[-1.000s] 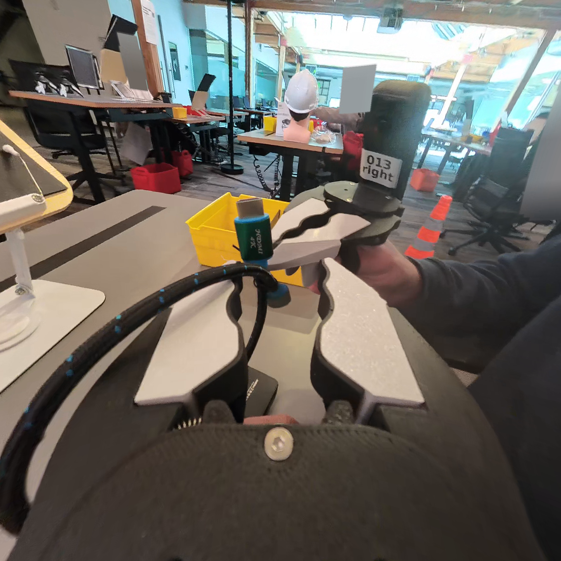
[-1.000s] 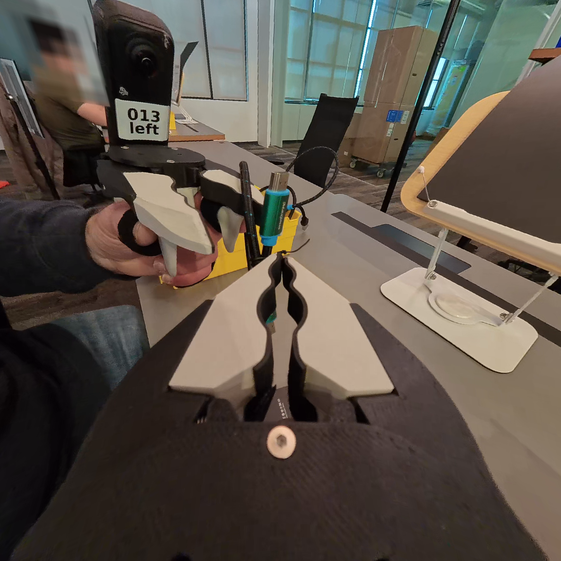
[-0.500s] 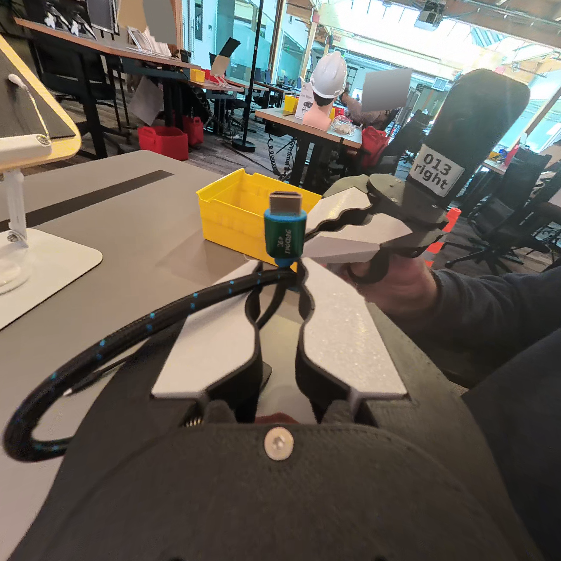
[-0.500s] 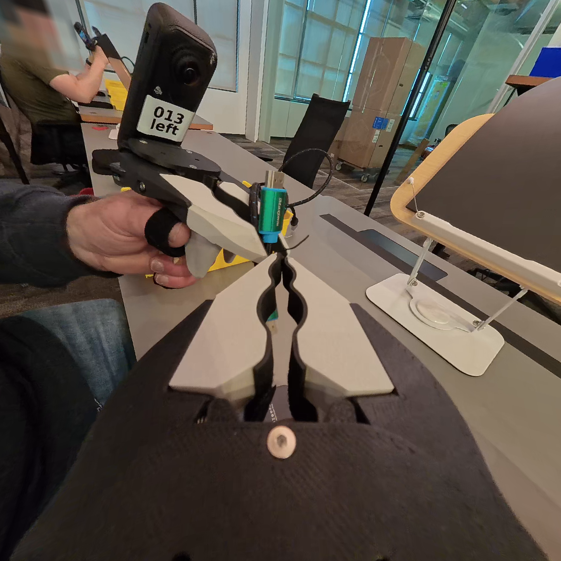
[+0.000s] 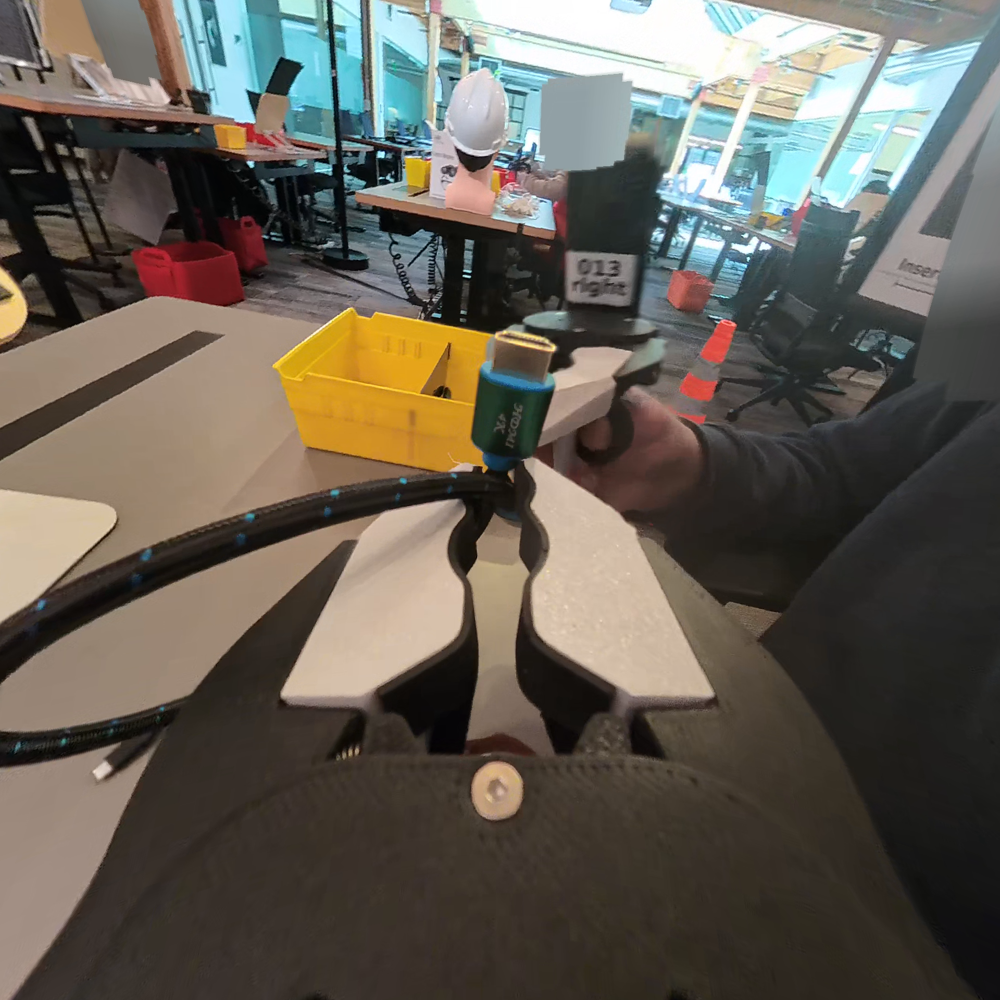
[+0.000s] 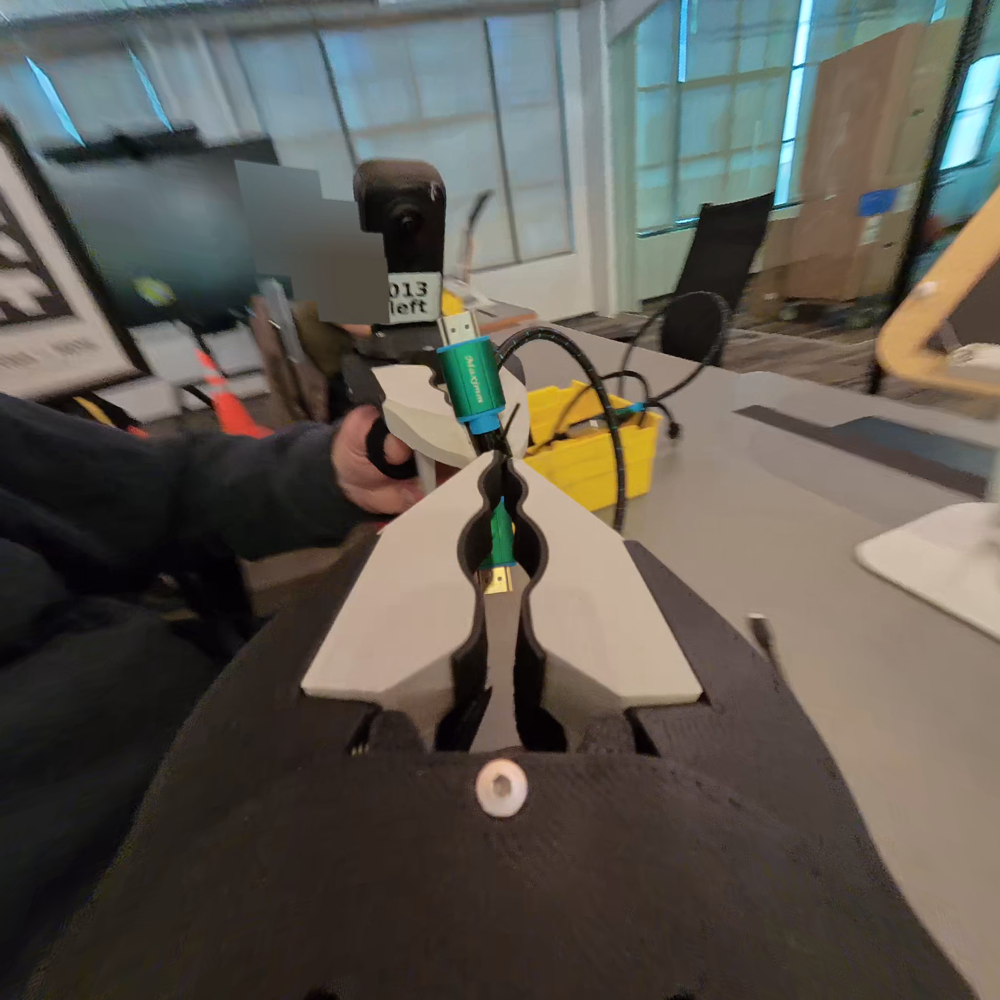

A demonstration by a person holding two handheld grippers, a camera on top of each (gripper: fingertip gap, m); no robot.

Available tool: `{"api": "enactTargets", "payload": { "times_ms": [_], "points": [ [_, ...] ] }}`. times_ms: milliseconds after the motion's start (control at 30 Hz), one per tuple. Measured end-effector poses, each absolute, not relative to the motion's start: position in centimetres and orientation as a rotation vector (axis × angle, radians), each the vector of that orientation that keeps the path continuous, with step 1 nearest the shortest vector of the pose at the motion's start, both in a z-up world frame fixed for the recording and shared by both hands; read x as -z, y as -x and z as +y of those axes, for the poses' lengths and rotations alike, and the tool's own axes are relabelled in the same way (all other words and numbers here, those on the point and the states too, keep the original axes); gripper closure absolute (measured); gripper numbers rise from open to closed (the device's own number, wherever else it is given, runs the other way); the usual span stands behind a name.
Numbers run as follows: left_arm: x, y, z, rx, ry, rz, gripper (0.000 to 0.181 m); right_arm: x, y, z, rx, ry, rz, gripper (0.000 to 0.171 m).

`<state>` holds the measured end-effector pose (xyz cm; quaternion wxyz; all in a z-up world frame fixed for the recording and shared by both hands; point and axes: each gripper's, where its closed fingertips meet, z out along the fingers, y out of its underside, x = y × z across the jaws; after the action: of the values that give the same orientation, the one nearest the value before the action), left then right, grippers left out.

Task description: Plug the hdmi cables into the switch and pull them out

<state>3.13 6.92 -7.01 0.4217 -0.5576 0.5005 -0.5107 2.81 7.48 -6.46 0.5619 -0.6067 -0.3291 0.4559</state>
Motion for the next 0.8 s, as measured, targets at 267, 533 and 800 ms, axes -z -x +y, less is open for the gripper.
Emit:
{"api": "enactTargets", "payload": {
  "times_ms": [267,533,800],
  "points": [
    [6.2,-2.5,6.1,1.266,1.3,1.308,0.171,6.3,-5.1,8.6,-1.524,1.426,-0.505,0.171],
    [6.1,-2.6,6.3,1.353,1.356,1.3,0.171,6.4,-3.6,7.2,-0.757,1.355,-0.967,0.165],
    [7.0,-2.8,5.9,1.374,1.43,1.339,0.171,7.5,-2.2,7.1,-0.242,1.27,-1.193,0.165]
  ]
}}
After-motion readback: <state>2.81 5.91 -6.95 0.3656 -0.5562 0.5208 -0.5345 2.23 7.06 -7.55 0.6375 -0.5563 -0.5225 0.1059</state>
